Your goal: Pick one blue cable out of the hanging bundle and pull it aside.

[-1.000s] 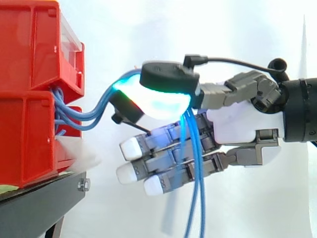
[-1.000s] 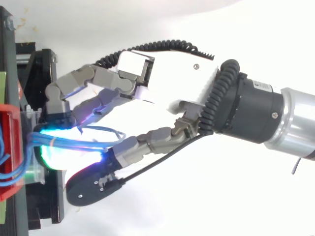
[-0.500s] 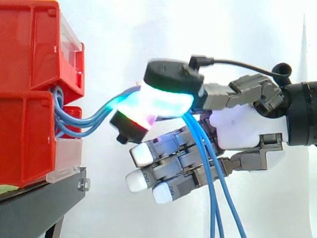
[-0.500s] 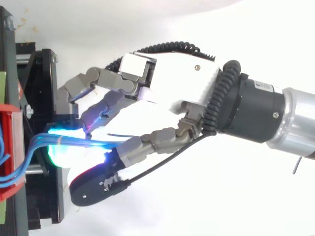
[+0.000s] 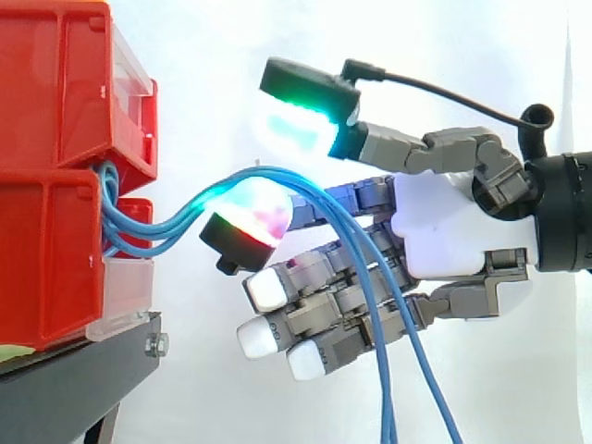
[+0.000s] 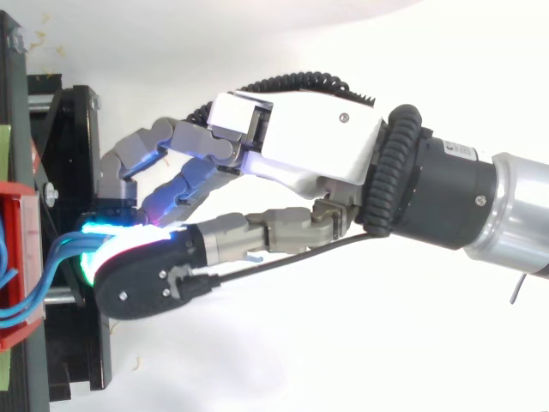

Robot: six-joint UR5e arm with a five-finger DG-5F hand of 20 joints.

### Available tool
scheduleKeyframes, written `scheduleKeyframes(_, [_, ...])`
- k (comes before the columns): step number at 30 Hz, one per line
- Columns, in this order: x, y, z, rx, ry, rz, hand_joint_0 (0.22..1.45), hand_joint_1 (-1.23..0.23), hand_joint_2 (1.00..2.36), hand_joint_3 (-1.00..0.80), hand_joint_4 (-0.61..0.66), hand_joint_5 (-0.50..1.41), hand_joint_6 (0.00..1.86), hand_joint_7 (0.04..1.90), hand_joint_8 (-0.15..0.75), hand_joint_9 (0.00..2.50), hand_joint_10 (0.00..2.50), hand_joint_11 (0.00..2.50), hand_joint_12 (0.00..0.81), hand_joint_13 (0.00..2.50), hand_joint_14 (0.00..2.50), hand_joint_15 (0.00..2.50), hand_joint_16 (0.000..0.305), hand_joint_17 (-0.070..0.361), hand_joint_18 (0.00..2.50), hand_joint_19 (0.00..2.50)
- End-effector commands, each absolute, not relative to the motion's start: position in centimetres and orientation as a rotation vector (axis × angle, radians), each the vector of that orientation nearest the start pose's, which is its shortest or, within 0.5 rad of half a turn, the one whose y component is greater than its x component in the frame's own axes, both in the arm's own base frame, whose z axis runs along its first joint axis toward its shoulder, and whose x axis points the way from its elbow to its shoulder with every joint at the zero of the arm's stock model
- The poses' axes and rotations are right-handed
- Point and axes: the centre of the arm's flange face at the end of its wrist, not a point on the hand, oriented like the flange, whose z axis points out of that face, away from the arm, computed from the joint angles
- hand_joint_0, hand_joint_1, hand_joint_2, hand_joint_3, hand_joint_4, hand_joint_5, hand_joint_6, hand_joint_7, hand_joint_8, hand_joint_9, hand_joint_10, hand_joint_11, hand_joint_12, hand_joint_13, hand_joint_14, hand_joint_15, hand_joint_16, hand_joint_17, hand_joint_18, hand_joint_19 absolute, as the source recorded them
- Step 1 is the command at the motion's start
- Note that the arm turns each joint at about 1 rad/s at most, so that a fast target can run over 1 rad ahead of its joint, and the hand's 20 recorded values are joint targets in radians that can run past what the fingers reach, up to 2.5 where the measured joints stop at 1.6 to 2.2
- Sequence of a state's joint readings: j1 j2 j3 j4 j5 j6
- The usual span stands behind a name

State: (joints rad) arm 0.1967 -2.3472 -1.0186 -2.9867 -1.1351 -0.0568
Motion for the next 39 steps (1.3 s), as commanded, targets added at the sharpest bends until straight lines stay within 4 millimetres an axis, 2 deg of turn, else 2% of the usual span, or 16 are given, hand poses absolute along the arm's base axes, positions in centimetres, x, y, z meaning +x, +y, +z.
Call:
scheduleKeyframes(1, [78.3,-2.2,27.3,1.306,1.120,0.943,0.57,-0.50,1.01,-0.42,0.07,-0.14,0.84,1.02,0.313,0.87,0.02,0.59,0.410,0.70,0.02,0.44,0.050,0.112,0.63,0.50])
scheduleKeyframes(7, [78.3,-2.3,27.3,1.308,1.117,0.942,0.55,-0.55,1.02,-0.22,0.08,-0.15,0.87,1.00,0.320,0.85,0.02,0.61,0.413,0.71,0.02,0.46,0.050,0.114,0.64,0.51])
scheduleKeyframes(11, [78.3,-2.4,27.3,1.311,1.114,0.943,0.57,-0.74,1.02,-0.15,0.10,-0.18,0.89,0.99,0.313,0.81,0.02,0.67,0.412,0.69,0.02,0.46,0.051,0.114,0.64,0.49])
scheduleKeyframes(16, [78.4,-2.8,27.5,1.313,1.107,0.949,0.69,-0.88,1.01,-0.38,-0.01,-0.18,0.90,1.02,0.284,0.79,0.02,0.70,0.399,0.69,0.02,0.45,0.049,0.110,0.64,0.44])
scheduleKeyframes(18, [78.4,-2.7,27.8,1.311,1.103,0.952,0.72,-0.91,1.00,-0.50,-0.01,-0.18,0.91,0.99,0.282,0.80,0.02,0.69,0.390,0.69,0.02,0.45,0.047,0.107,0.65,0.44])
scheduleKeyframes(19, [78.3,-2.8,28.0,1.311,1.103,0.952,0.70,-0.92,1.00,-0.50,0.00,-0.18,0.91,0.99,0.279,0.81,0.02,0.69,0.388,0.69,0.02,0.44,0.047,0.106,0.65,0.44])
scheduleKeyframes(21, [78.2,-2.9,28.5,1.309,1.100,0.952,0.63,-0.88,1.00,-0.50,0.07,-0.16,0.90,1.02,0.284,0.84,0.02,0.70,0.386,0.70,0.02,0.44,0.047,0.105,0.65,0.45])
scheduleKeyframes(24, [77.9,-3.0,29.0,1.314,1.109,0.942,0.48,-0.79,1.00,-0.50,0.10,-0.15,0.90,0.97,0.325,0.89,0.02,0.71,0.424,0.74,0.02,0.46,0.053,0.120,0.71,0.45])
scheduleKeyframes(27, [77.7,-3.0,29.0,1.318,1.119,0.936,0.41,-0.67,1.00,-0.50,0.12,-0.14,0.90,0.94,0.355,0.92,0.02,0.69,0.462,0.77,0.02,0.46,0.061,0.138,0.77,0.45])
scheduleKeyframes(31, [77.6,-3.0,29.1,1.320,1.125,0.933,0.40,-0.51,1.00,-0.50,0.12,-0.14,0.89,0.95,0.368,0.93,0.02,0.69,0.474,0.77,0.01,0.46,0.064,0.144,0.77,0.46])
scheduleKeyframes(33, [77.6,-3.0,29.1,1.320,1.125,0.933,0.44,-0.43,1.00,-0.50,0.10,-0.14,0.88,0.97,0.352,0.91,0.02,0.68,0.453,0.74,0.01,0.47,0.060,0.135,0.72,0.50])
scheduleKeyframes(36, [77.6,-2.9,29.1,1.319,1.126,0.934,0.51,-0.46,1.00,-0.50,0.09,-0.15,0.87,1.00,0.325,0.89,0.02,0.69,0.421,0.71,0.02,0.47,0.053,0.120,0.66,0.52])
scheduleKeyframes(39, [77.6,-2.9,29.1,1.318,1.127,0.933,0.55,-0.55,1.01,-0.35,0.08,-0.15,0.87,1.04,0.317,0.88,0.02,0.69,0.411,0.72,0.02,0.47,0.051,0.115,0.65,0.52])
